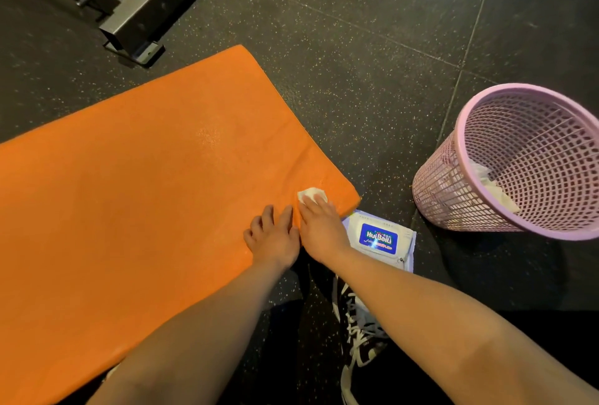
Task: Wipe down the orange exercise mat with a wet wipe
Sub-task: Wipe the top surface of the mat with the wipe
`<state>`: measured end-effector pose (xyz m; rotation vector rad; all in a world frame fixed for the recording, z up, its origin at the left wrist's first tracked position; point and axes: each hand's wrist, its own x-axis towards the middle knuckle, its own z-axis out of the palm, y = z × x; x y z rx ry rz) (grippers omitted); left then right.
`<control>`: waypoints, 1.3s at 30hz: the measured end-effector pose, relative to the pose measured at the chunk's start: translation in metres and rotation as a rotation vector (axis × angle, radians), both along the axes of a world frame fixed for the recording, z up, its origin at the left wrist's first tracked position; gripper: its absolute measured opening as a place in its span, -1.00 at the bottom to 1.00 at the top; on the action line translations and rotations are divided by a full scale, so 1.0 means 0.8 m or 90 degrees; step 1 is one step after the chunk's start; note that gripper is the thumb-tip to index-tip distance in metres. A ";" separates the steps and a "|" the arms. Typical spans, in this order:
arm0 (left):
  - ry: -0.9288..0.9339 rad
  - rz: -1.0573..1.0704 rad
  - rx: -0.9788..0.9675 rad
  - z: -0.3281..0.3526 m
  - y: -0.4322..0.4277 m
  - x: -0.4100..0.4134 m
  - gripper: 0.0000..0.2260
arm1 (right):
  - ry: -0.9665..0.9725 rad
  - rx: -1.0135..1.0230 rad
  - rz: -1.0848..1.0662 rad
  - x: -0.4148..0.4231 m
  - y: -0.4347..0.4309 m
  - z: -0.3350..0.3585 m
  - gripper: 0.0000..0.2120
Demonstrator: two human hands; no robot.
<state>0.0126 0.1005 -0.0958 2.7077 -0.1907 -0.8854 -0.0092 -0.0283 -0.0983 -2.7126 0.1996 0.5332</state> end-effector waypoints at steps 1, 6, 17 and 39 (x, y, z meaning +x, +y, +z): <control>0.002 -0.004 -0.004 0.001 0.002 -0.001 -0.52 | -0.008 -0.010 0.005 -0.003 -0.007 0.003 -0.49; 0.011 -0.040 -0.021 0.007 0.012 -0.003 -0.52 | 0.012 -0.083 -0.100 -0.008 -0.017 0.016 -0.44; -0.055 -0.037 -0.007 0.012 0.058 -0.006 -0.52 | 0.013 -0.049 -0.092 -0.007 0.021 -0.001 -0.43; -0.035 0.029 -0.039 -0.004 0.131 -0.002 -0.50 | 0.023 -0.057 -0.002 0.019 0.083 -0.019 -0.44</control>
